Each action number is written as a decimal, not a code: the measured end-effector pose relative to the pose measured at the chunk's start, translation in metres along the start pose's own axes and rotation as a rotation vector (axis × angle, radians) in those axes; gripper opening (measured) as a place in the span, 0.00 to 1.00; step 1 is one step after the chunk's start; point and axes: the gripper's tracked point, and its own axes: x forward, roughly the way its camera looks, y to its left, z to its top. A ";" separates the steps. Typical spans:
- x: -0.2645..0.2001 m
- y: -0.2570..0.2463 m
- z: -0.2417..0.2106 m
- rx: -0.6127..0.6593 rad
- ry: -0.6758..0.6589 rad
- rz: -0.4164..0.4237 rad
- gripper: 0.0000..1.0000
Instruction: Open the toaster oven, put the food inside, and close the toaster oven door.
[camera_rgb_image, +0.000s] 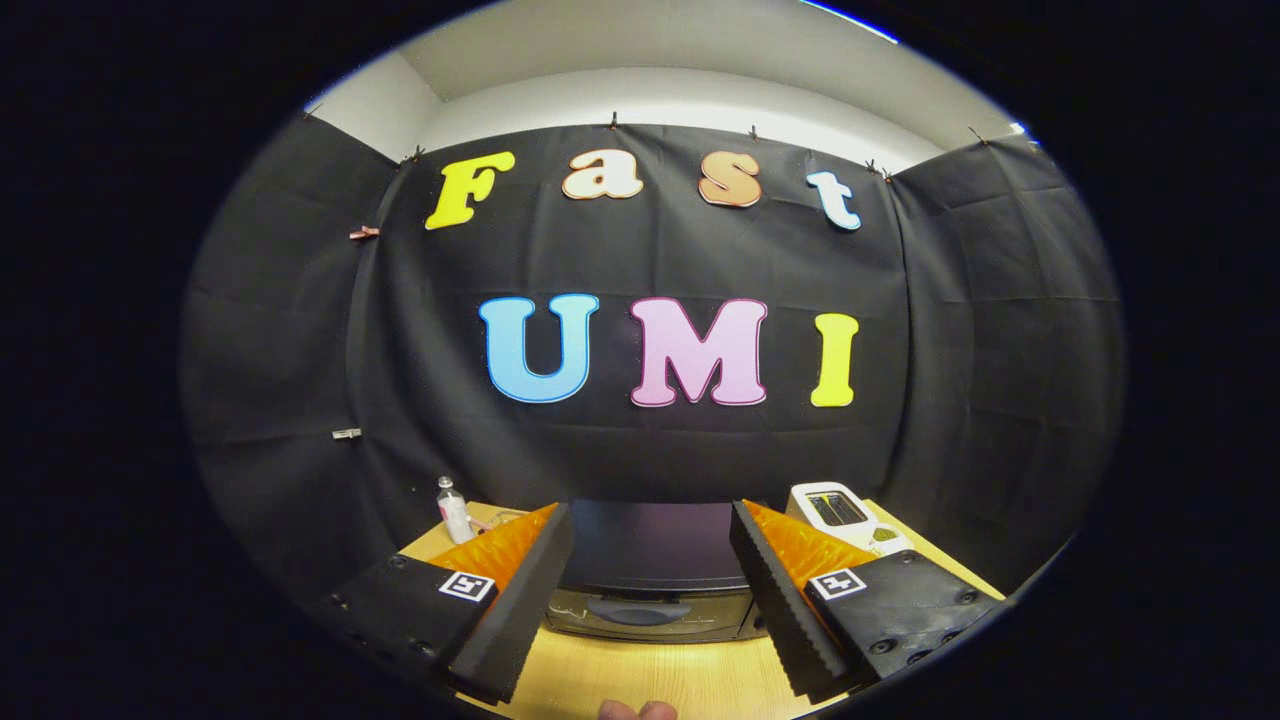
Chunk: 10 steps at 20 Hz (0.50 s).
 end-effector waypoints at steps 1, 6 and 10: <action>0.005 0.001 -0.014 -0.004 0.017 0.001 0.98; 0.033 0.010 -0.081 -0.037 0.090 -0.005 0.98; 0.064 0.018 -0.131 -0.052 0.163 -0.024 0.98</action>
